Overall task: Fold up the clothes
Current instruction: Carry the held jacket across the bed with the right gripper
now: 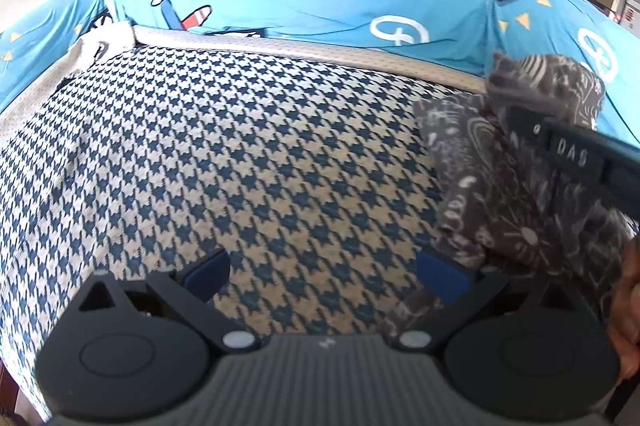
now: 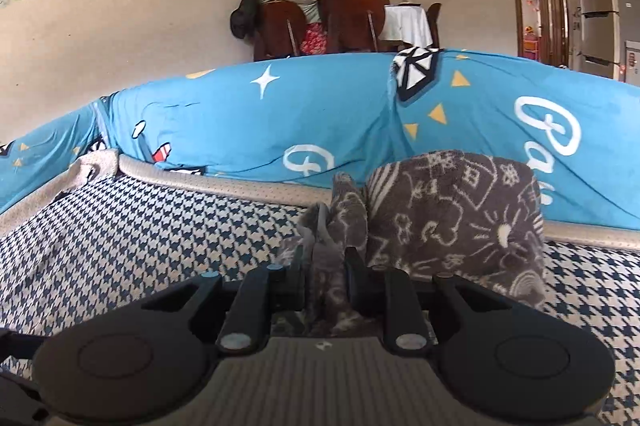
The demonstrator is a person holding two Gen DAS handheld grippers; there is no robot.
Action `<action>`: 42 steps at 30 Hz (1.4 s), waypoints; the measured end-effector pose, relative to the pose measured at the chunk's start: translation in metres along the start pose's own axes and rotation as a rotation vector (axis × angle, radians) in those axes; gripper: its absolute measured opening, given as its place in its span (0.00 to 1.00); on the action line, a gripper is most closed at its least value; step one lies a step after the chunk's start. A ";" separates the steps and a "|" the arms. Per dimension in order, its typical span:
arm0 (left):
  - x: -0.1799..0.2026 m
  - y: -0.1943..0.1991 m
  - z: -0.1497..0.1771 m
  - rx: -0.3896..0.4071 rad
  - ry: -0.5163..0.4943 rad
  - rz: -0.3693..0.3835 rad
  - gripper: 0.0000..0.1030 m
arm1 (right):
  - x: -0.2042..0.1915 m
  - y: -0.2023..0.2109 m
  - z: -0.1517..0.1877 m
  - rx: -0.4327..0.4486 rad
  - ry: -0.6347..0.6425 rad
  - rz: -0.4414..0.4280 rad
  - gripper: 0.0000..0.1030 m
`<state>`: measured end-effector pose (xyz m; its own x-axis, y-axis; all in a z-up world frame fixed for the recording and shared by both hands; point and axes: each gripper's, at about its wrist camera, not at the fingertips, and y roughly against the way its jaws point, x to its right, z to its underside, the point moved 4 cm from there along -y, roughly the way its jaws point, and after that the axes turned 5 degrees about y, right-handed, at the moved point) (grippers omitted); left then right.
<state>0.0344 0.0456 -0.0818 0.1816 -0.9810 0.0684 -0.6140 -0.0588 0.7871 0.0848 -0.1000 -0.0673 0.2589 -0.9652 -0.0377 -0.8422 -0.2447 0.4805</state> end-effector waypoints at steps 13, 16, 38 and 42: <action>-0.008 0.001 -0.001 0.013 0.020 -0.037 1.00 | -0.001 0.009 0.002 -0.066 -0.125 -0.222 0.26; -0.006 0.004 -0.002 0.021 0.023 -0.032 1.00 | 0.002 0.024 -0.004 -0.056 -0.123 -0.214 0.27; -0.012 0.009 -0.008 0.032 0.077 -0.004 1.00 | 0.022 0.036 0.027 -0.112 -0.244 -0.197 0.40; -0.015 0.011 -0.011 0.041 0.090 -0.006 1.00 | 0.005 0.032 0.031 -0.119 -0.164 -0.203 0.40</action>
<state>0.0330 0.0620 -0.0675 0.2526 -0.9602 0.1195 -0.6435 -0.0745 0.7618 0.0442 -0.1158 -0.0790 0.3282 -0.9022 -0.2799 -0.7171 -0.4309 0.5479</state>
